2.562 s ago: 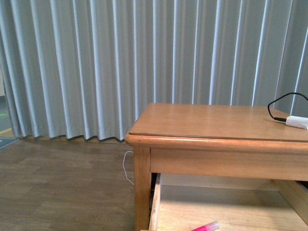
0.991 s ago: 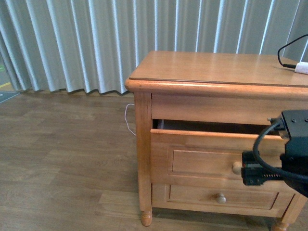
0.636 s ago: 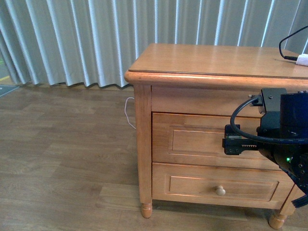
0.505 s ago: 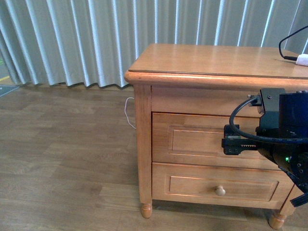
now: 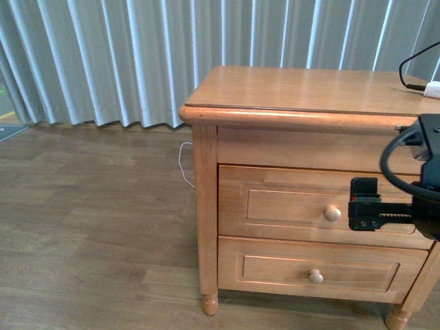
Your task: Place pink marker in drawer with both arms
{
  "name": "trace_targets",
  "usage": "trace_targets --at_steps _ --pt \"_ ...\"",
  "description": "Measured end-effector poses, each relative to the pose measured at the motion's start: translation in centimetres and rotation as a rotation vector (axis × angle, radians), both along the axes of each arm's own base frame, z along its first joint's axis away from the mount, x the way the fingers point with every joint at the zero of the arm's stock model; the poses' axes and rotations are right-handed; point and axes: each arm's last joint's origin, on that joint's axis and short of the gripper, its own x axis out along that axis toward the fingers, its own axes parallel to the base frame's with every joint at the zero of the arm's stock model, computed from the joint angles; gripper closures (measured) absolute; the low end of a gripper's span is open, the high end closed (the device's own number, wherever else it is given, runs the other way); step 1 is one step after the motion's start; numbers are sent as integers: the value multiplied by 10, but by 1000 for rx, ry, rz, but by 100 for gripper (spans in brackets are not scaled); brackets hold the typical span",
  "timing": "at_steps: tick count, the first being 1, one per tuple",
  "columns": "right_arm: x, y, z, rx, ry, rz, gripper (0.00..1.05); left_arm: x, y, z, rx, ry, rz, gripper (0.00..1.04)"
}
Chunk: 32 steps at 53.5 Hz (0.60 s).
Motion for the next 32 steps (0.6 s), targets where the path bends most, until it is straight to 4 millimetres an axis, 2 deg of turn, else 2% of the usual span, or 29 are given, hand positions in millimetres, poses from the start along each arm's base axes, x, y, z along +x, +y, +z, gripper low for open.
trace_targets --at_steps 4,13,23,28,32 --pt "-18 -5 14 3 12 25 9 0 0 0 0 0 0 6" --pt "-55 -16 63 24 1 62 9 0 0 0 0 0 0 6" --pt "-112 -22 115 61 8 126 9 0 0 0 0 0 0 6" --pt "-137 -26 132 73 -14 104 9 0 0 0 0 0 0 6" --pt "-145 -28 139 78 -51 90 9 0 0 0 0 0 0 6"
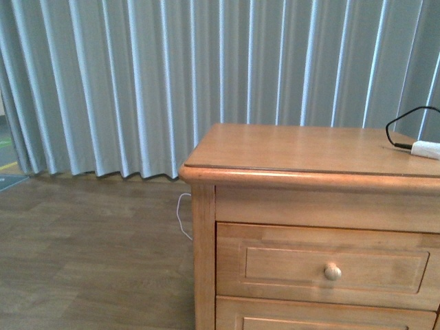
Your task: Place pink marker in drawer with both arms
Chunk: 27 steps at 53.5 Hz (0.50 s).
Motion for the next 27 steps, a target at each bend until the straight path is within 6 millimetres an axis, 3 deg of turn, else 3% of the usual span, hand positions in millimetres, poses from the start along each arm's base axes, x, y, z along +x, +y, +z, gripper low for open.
trace_targets --at_steps 9,14,27 --pt "1 -2 -7 -8 -13 -23 12 0 0 0 0 0 0 6" --pt "-11 -10 -23 -53 -276 -100 34 0 0 0 0 0 0 6" --pt "-35 -10 -53 -67 -307 -96 84 0 0 0 0 0 0 6"
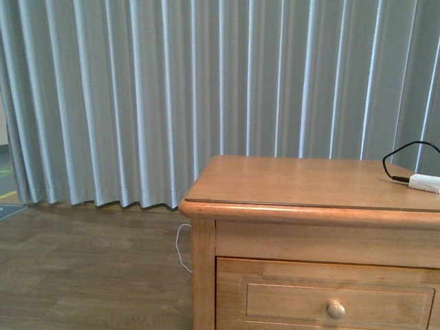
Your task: Place pink marker in drawer with both arms
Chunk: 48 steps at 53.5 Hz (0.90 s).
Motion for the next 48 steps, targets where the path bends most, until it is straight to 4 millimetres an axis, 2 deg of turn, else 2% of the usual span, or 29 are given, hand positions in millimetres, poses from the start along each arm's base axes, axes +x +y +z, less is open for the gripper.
trace_targets --at_steps 6,20,48 --pt "-8 0 -7 -6 -7 0 104 0 0 0 0 0 0 6" --pt "-22 0 -22 -5 -3 0 103 0 0 0 0 0 0 6" --pt "-40 0 -39 -5 -15 0 103 0 0 0 0 0 0 6"
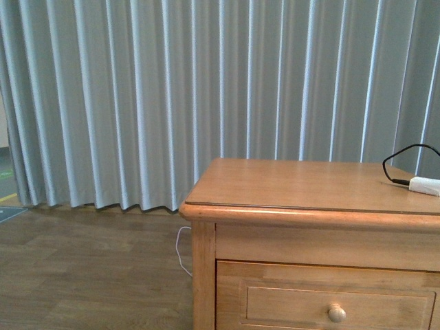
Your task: Place pink marker in drawer with both arms
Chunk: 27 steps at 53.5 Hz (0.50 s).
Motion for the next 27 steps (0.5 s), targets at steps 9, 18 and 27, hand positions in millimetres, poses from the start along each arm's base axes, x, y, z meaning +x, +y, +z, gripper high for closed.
trace_targets --at_steps 9,18,27 --pt "-4 0 0 0 -5 0 103 0 0 0 0 0 0 6" --pt "-7 0 0 0 -3 0 103 0 0 0 0 0 0 6" --pt "-14 0 -4 0 28 0 103 0 0 0 0 0 0 6"
